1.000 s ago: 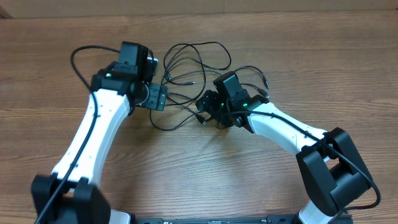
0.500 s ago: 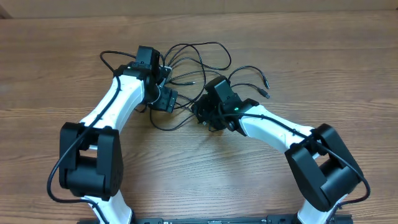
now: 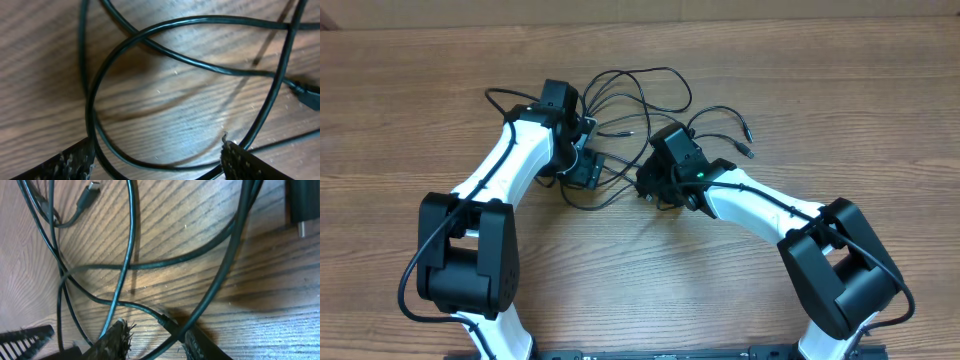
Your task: Untangle cables
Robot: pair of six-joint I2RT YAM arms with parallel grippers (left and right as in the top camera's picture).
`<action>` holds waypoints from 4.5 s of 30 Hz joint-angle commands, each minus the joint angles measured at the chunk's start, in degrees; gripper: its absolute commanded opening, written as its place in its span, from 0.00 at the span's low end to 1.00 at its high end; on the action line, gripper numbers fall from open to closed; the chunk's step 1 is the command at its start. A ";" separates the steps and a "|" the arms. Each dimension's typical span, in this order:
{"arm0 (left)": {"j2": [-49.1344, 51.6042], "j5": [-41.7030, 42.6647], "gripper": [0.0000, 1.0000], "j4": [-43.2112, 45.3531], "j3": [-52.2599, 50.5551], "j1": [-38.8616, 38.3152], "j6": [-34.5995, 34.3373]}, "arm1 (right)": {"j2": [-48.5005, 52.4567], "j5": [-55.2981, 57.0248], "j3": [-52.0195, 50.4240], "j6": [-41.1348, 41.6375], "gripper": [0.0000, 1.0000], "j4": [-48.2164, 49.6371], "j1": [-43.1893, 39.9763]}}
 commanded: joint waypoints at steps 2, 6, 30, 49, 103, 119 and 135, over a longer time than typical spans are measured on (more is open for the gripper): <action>0.33 4.57 0.81 -1.49 -0.20 -0.11 1.03 | 2.49 1.55 0.07 2.38 0.35 0.63 0.02; 0.33 4.52 0.80 -3.87 -0.20 -0.11 -0.28 | 3.58 1.60 0.07 2.73 0.29 1.36 0.02; 0.33 16.81 0.91 -9.05 -0.20 -0.13 -7.34 | -13.27 -1.92 13.57 -42.34 0.04 -19.61 -8.09; 0.33 19.04 0.84 -5.25 -0.20 -0.13 -8.66 | -17.64 -2.12 16.59 -42.34 0.04 -21.33 -8.09; 0.31 -0.37 0.06 17.92 -0.20 0.13 -71.04 | -17.62 -2.08 16.59 -42.36 0.04 -26.03 -8.09; -9.40 -3.37 0.04 10.16 3.82 16.52 -45.00 | -20.48 25.51 34.84 -46.03 0.04 -46.80 -31.71; -17.49 -4.66 0.04 1.60 3.91 21.20 -37.70 | -20.50 25.62 64.00 -56.46 0.04 -41.38 -52.72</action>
